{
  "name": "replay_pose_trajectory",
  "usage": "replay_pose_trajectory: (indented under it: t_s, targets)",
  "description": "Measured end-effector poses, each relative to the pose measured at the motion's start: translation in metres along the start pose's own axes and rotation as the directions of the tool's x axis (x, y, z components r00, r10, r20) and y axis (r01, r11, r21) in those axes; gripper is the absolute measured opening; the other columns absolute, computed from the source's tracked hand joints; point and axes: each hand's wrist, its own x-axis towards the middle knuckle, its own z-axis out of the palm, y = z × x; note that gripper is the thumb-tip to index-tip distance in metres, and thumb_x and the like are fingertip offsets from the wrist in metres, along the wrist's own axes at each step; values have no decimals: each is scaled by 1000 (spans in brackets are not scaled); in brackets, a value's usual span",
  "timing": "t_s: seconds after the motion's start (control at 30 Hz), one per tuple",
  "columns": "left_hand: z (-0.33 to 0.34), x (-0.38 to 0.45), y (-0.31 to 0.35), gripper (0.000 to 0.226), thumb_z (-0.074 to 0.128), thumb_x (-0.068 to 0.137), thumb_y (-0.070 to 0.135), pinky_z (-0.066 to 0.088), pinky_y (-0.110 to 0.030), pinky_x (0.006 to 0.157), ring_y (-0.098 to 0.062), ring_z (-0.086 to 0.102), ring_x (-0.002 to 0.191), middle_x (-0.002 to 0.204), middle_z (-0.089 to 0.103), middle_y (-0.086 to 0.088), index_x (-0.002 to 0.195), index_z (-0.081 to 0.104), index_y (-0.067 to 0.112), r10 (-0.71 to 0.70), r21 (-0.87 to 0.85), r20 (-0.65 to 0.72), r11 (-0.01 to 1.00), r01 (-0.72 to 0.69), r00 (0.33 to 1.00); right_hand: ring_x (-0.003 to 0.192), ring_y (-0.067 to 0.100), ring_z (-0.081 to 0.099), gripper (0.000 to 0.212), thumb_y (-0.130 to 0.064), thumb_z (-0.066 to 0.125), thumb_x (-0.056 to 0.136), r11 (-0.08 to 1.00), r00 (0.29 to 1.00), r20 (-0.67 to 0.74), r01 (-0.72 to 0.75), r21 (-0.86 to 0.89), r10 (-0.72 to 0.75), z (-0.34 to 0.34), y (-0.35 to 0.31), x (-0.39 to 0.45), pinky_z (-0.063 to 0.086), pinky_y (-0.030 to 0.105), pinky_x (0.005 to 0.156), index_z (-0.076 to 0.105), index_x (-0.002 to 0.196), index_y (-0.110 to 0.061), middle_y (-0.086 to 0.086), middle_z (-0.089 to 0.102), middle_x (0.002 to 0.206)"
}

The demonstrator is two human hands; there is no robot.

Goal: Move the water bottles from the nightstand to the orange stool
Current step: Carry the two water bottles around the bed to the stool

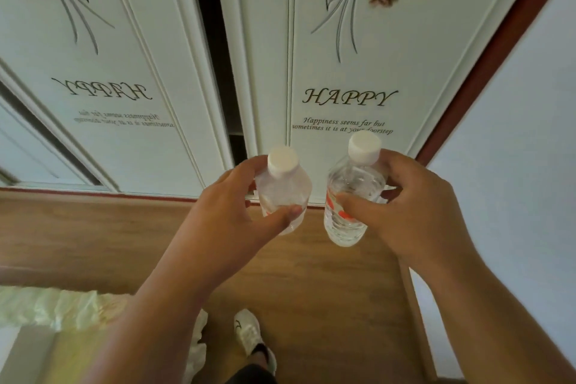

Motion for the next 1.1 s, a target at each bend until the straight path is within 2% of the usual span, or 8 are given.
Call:
replay_pose_trajectory:
  t_s: [0.07, 0.27, 0.5, 0.6, 0.77, 0.87, 1.0, 1.1]
  targets:
    - [8, 32, -4, 80, 66, 68, 74, 45, -27, 92, 3, 49, 110, 131, 50, 26, 137, 36, 50, 26, -19, 38, 999, -26, 999, 92, -9, 63, 63, -54, 83, 67, 999, 998, -34, -45, -17, 44, 0, 6, 17, 51, 20, 78, 59, 124, -44, -32, 66, 104]
    - [6, 133, -28, 80, 63, 67, 78, 52, -32, 92, -3, 57, 109, 132, 54, 24, 137, 37, 49, 109, -78, 95, 992, -102, 990, 97, -3, 63, 67, -54, 82, 65, 983, 984, -92, -162, -88, 154, 19, 6, 88, 55, 30, 85, 59, 126, -42, -28, 67, 107]
    - [-32, 223, -77, 79, 68, 70, 70, 48, -28, 91, -2, 57, 109, 134, 53, 25, 139, 38, 47, 100, -104, 95, 991, -90, 990, 104, 1, 64, 71, -58, 83, 64, 983, 982, -97, -169, -78, 161, 78, -24, 176, 56, 37, 90, 57, 129, -43, -27, 67, 113]
    - [-52, 243, -102, 79, 70, 71, 68, 49, -28, 92, -2, 54, 108, 134, 52, 24, 139, 36, 47, 68, -84, 58, 994, -63, 996, 105, 0, 63, 69, -57, 84, 65, 988, 991, -22, -132, -80, 130, 111, -39, 206, 55, 35, 89, 58, 127, -43, -28, 67, 112]
    - [-91, 254, -148, 80, 70, 70, 69, 52, -36, 98, 0, 53, 112, 134, 53, 24, 139, 36, 47, -54, -74, -28, 996, 52, 998, 100, -7, 61, 68, -59, 83, 66, 996, 993, 114, -19, -89, 29, 168, -73, 257, 45, 18, 80, 57, 127, -43, -34, 62, 108]
    - [-116, 254, -181, 80, 69, 69, 70, 52, -33, 95, 3, 52, 109, 135, 52, 23, 139, 36, 48, -154, -58, -114, 987, 149, 981, 85, -19, 56, 57, -60, 83, 65, 995, 978, 198, 82, -59, -68, 210, -93, 288, 36, 6, 68, 53, 114, -51, -45, 53, 93]
    - [-150, 247, -213, 80, 68, 70, 70, 49, -27, 96, 3, 52, 111, 136, 52, 22, 140, 39, 44, -285, -30, -250, 958, 286, 926, 83, -16, 54, 64, -61, 82, 66, 979, 922, 332, 201, 30, -199, 267, -123, 327, 32, 5, 64, 55, 122, -46, -37, 55, 100]
    - [-176, 243, -224, 76, 70, 71, 67, 49, -32, 97, 3, 52, 108, 131, 53, 25, 137, 39, 47, -377, -19, -360, 917, 397, 853, 82, -13, 56, 66, -59, 83, 65, 952, 838, 452, 270, 142, -305, 304, -151, 359, 34, 5, 64, 54, 123, -46, -34, 56, 103]
